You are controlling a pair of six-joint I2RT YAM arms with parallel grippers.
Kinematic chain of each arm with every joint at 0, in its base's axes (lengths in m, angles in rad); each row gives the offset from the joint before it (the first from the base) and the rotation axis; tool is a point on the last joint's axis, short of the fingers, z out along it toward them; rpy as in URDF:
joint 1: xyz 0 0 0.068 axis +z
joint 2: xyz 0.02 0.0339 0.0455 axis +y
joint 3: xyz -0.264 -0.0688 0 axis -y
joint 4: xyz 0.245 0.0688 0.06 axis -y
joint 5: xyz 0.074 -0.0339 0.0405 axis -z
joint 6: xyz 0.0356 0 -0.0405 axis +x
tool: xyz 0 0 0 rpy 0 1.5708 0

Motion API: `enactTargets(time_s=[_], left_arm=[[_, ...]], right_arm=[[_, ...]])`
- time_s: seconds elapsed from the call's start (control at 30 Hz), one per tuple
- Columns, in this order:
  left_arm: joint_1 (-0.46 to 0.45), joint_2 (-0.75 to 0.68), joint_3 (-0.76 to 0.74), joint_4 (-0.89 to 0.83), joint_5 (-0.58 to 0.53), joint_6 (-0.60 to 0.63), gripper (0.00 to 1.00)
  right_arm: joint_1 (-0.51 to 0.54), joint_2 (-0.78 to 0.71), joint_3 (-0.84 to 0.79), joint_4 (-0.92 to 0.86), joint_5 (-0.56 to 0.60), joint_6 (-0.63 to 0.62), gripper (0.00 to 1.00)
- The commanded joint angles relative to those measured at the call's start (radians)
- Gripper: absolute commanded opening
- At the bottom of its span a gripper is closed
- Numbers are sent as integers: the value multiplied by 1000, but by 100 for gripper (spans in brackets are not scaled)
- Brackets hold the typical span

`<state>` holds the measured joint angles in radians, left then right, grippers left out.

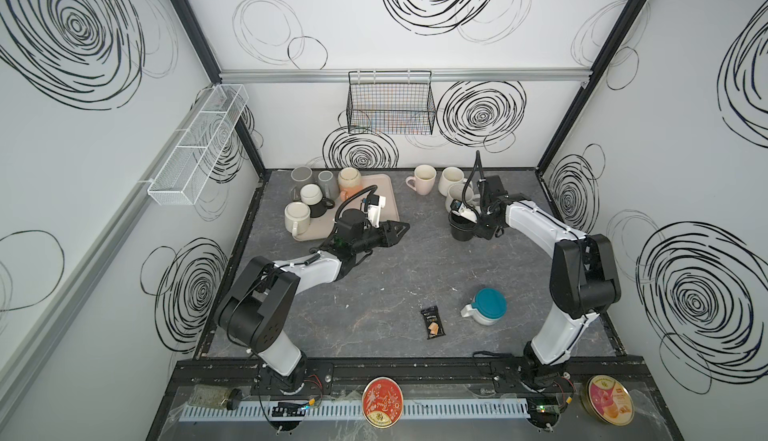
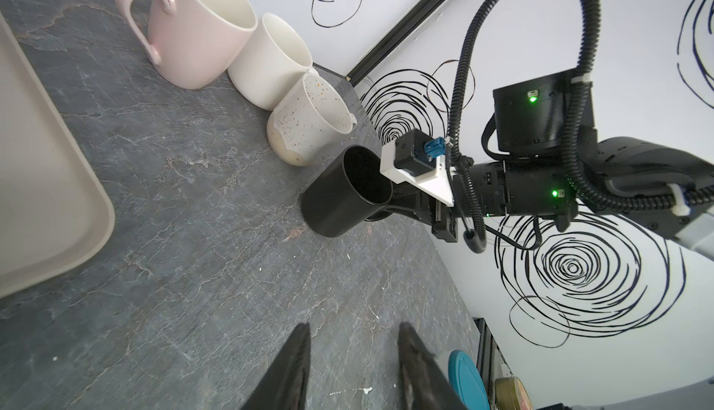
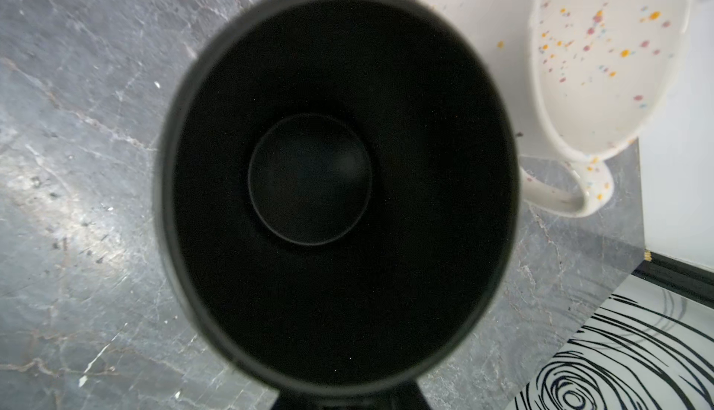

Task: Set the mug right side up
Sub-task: 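Carry the black mug upright beside the speckled mug with the right gripper, then lower the black mug onto the table and open the right gripper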

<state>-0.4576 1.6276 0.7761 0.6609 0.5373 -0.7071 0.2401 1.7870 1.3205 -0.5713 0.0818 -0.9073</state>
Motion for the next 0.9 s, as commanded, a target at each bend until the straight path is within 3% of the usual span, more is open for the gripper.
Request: enactTargets(time_s=[0.0, 0.37, 0.53, 0.6, 0.73, 0.87], left_arm=[[-7, 9, 26, 69, -3, -11, 40], [-8, 21, 23, 71, -9, -15, 39], [-7, 26, 26, 72, -5, -13, 39], [-7, 31, 28, 71, -3, -11, 39], [-13, 37, 30, 69, 3, -6, 39], [-15, 41, 29, 71, 4, -5, 39]], right_arm=[[-12, -7, 6, 108, -47, -35, 0], [-27, 64, 9, 137, -26, -70, 2], [-37, 60, 0, 178, 7, -68, 32], [-38, 53, -18, 220, 54, -78, 39], [-39, 34, -53, 296, 136, -107, 44], [-51, 14, -58, 310, 144, -113, 45]])
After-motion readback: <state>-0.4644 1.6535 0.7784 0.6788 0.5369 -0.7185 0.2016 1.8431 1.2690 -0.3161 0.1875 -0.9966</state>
